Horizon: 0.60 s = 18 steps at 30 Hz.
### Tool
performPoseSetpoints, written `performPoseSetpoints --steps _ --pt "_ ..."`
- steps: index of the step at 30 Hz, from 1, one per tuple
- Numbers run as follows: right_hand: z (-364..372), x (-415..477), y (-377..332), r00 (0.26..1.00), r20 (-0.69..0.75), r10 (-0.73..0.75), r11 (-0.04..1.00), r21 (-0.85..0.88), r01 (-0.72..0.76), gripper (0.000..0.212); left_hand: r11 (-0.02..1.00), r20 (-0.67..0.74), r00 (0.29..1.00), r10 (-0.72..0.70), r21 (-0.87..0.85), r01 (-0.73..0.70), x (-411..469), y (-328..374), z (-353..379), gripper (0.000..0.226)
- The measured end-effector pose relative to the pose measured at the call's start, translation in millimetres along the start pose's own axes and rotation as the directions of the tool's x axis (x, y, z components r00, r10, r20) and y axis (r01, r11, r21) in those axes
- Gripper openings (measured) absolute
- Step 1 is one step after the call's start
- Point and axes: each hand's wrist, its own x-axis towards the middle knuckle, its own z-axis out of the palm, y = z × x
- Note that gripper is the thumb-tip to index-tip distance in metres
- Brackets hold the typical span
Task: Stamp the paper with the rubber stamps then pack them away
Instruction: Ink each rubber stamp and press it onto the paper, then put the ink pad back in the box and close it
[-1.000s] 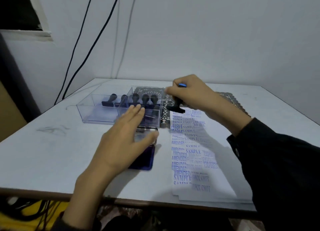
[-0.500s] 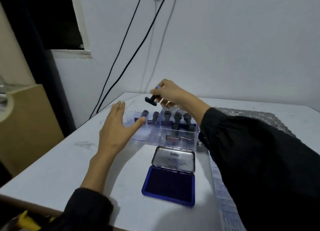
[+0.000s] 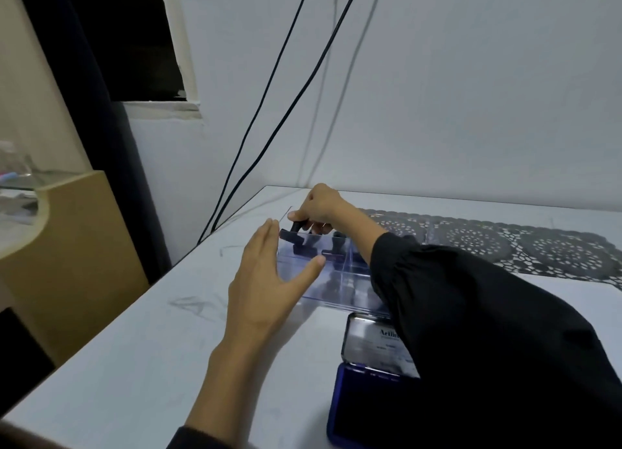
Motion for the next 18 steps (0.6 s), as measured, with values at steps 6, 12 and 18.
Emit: performPoseSetpoints --steps 6,12,18 --pt "14 7 7 0.998 -0.055 0.005 0.981 -0.195 -0.015 0.041 1.000 -0.001 1.000 -0.002 0.014 0.002 0 0 0 0.099" --pt "9 0 8 0.993 -0.047 -0.104 0.855 -0.515 0.065 0.038 1.000 0.008 1.000 0.005 0.018 -0.005 0 2 -1 0.095" --pt "10 -5 9 0.980 -0.121 -0.158 0.878 -0.471 0.084 0.030 1.000 0.017 1.000 -0.003 0.023 0.002 -1 4 -2 0.095"
